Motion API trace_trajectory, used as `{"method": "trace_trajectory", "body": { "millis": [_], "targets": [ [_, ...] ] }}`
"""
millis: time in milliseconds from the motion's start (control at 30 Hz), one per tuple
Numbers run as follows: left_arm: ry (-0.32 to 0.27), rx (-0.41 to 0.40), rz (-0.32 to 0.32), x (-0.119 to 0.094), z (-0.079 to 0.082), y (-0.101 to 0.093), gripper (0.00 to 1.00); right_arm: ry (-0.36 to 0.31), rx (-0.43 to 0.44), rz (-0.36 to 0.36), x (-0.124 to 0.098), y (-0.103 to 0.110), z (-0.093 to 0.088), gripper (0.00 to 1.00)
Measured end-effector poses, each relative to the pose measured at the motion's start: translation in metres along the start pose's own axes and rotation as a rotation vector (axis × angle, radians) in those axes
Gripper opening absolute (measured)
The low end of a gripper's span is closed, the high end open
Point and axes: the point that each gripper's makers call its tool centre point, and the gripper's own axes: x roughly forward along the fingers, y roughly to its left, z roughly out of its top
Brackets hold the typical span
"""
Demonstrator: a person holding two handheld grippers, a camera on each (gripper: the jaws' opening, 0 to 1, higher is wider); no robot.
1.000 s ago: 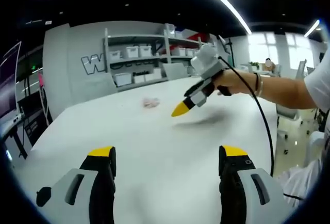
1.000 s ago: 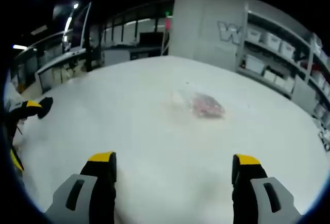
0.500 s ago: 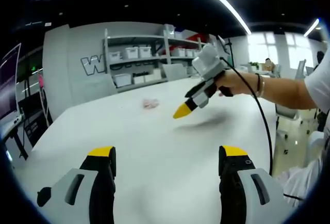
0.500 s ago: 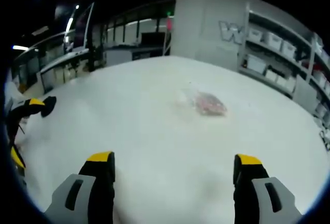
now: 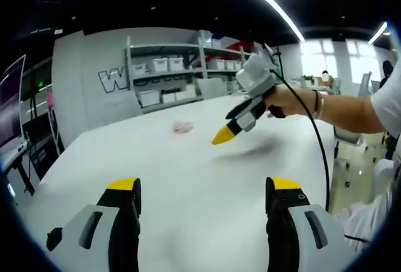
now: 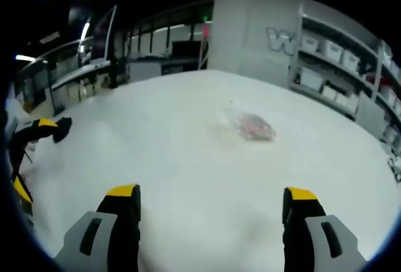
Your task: Open the resealable bag by pulling the two sides of the seal apart until the entire bag opening is separated and visibly accessible.
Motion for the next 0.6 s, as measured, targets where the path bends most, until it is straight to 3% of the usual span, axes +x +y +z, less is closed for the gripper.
{"method": "trace_trajectory", "body": {
  "millis": [600],
  "targets": [
    [-0.005, 0.003, -0.002, 0.0012, -0.0020, 0.0009, 0.81, -0.008, 0.005, 0.013, -0.0067, 0.0078, -0.0087, 0.95]
  ]
}}
